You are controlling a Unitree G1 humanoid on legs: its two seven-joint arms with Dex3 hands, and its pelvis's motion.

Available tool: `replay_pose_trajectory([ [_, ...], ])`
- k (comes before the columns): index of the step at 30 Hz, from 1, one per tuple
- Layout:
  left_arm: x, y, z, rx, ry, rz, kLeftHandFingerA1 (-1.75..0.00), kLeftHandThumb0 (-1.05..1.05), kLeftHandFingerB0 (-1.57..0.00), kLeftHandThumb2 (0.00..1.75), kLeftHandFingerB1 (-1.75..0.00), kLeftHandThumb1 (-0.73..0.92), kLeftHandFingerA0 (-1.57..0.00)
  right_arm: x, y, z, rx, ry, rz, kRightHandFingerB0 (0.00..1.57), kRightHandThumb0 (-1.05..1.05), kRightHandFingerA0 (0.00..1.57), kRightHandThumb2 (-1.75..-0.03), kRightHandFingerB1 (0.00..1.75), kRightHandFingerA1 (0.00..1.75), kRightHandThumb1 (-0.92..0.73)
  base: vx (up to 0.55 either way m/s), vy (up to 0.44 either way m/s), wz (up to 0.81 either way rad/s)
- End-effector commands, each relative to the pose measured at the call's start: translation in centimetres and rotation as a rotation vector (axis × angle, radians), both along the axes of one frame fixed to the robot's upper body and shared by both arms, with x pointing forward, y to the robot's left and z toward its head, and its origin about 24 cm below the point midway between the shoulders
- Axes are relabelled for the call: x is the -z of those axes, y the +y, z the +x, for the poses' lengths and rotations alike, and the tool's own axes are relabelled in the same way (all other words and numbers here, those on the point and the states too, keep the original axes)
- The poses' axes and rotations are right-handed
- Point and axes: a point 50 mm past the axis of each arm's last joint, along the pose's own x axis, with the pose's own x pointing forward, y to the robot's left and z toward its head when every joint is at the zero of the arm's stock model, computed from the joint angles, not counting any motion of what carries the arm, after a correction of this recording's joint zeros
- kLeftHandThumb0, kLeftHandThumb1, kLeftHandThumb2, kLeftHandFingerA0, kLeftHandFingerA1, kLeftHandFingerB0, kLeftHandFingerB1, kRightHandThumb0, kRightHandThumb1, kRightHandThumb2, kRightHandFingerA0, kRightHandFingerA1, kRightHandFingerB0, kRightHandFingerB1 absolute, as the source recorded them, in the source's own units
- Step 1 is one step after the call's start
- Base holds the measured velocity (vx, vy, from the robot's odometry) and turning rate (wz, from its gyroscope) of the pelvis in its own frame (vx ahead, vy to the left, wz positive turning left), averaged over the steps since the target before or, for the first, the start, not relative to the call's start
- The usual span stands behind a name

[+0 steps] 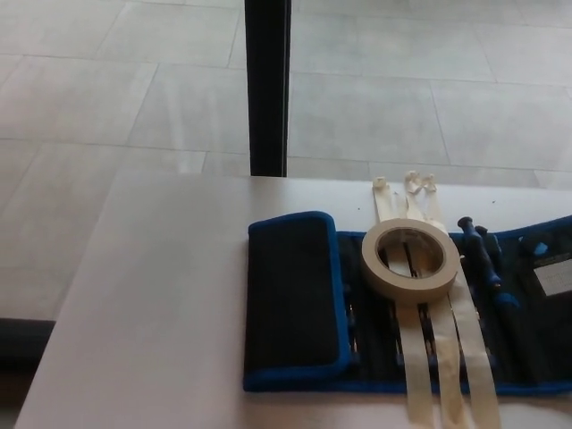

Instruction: The robot uses its right hand to open a black folded toolkit cover kept in the middle of the desk

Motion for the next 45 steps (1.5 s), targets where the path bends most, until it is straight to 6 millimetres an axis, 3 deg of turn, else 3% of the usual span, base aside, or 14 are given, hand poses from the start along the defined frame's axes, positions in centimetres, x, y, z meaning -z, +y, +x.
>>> replay_pose_trajectory([
  [1,-0.1,1.1,-2.0,-0.059,0.021,-0.010,-1.12,-0.99,-0.27,1.46,-0.93,0.34,-0.65,3.6,-8.5,-7.3,0.168,0.281,0.180,0.77,-0.25,0.86,-0.60,0.52,0.75,-0.68,0.00,0.000,0.00],
  [2,-0.1,1.2,-2.0,-0.050,0.021,-0.003,-0.90,-0.59,-0.22,1.27,-0.80,0.30,-0.41,3.5,-9.5,-8.5,0.189,0.300,0.174,0.77,-0.21,0.92,-0.60,0.51,0.80,-0.68,0.00,0.000,0.00],
  [5,-0.2,1.3,-2.0,-0.056,0.030,0.008,-1.16,-0.88,-0.42,1.54,-1.12,0.19,-0.50,2.5,-10.9,-9.7,0.208,0.314,0.153,0.74,-0.26,0.78,-0.59,0.49,0.69,-0.65,0.00,0.000,0.00],
  [6,-0.3,1.3,-1.8,-0.059,0.025,0.007,-0.99,-0.97,-0.12,1.45,-0.84,0.37,-0.41,1.4,-11.7,-10.1,0.225,0.267,0.156,0.75,-0.24,0.95,-0.60,0.51,0.80,-0.68,0.00,0.000,0.00],
  [10,-0.6,1.4,-1.6,-0.049,0.018,0.005,-1.18,-0.90,-0.23,1.50,-1.11,0.22,-0.42,0.0,-12.7,-10.2,0.195,0.190,0.193,0.77,-0.20,0.91,-0.60,0.52,0.89,-0.69,0.00,0.000,-0.05],
  [11,-0.7,1.4,-1.5,-0.037,0.029,0.015,-0.92,-0.63,-0.14,1.29,-0.77,0.32,-0.46,-2.0,-14.1,-10.0,0.159,0.149,0.241,0.67,-0.23,0.99,-0.62,0.47,0.88,-0.74,0.00,0.000,-0.08],
  [15,-0.8,1.4,-1.3,-0.037,0.031,0.024,-0.94,-0.66,-0.07,1.31,-0.75,0.33,-0.47,-4.1,-15.6,-9.9,0.075,0.079,0.310,0.47,-0.27,0.82,-0.62,0.40,0.70,-0.80,0.00,0.000,-0.02],
  [19,-0.6,1.3,-1.3,-0.040,0.024,0.012,-1.13,-0.88,-0.31,1.56,-1.03,0.19,-0.54,-0.9,-15.3,-11.0,0.046,0.072,0.384,0.31,-0.42,0.70,-0.62,0.33,0.64,-0.74,0.00,0.000,0.00],
  [20,-0.4,1.1,-1.3,-0.043,0.027,0.006,-0.87,-0.59,-0.05,1.27,-0.73,0.31,-0.37,1.6,-14.6,-11.8,0.066,0.069,0.442,0.27,-0.42,0.68,-0.61,0.32,0.51,-0.76,0.00,0.000,0.07],
  [24,-0.2,0.9,-1.2,-0.040,0.020,-0.001,-0.88,-0.58,-0.19,1.26,-0.80,0.30,-0.37,4.5,-13.5,-12.7,0.125,-0.013,0.535,0.22,-0.50,0.59,-0.85,0.44,0.59,-0.62,0.00,0.000,0.09],
  [25,-0.2,0.9,-1.3,-0.040,0.021,-0.003,-1.19,-0.86,-0.30,1.51,-1.13,0.21,-0.47,5.2,-13.0,-12.7,0.141,-0.059,0.550,0.44,-0.39,0.64,-0.62,0.40,0.53,-0.74,0.00,0.000,0.06],
  [26,0.0,0.8,-1.4,-0.043,0.017,-0.010,-0.90,-0.59,-0.18,1.26,-0.78,0.30,-0.42,6.7,-11.9,-12.9,0.157,-0.098,0.586,0.44,-0.40,0.64,-0.62,0.40,0.69,-0.76,0.00,0.000,0.00],
  [30,0.1,0.8,-1.6,-0.057,0.008,-0.023,-0.91,-0.60,0.00,1.26,-0.72,0.29,-0.39,9.4,-10.3,-13.6,0.157,-0.120,0.662,0.67,-0.38,0.68,-0.61,0.65,0.94,-0.73,0.00,0.000,0.00],
  [45,0.1,1.0,-2.0,-0.023,0.054,0.015,-1.00,-0.74,0.00,1.37,-0.74,0.37,-0.49,9.9,-9.7,-14.1,0.092,-0.057,0.624,0.70,-0.39,0.72,-0.61,0.63,0.88,-0.73,0.00,0.000,0.00],
])
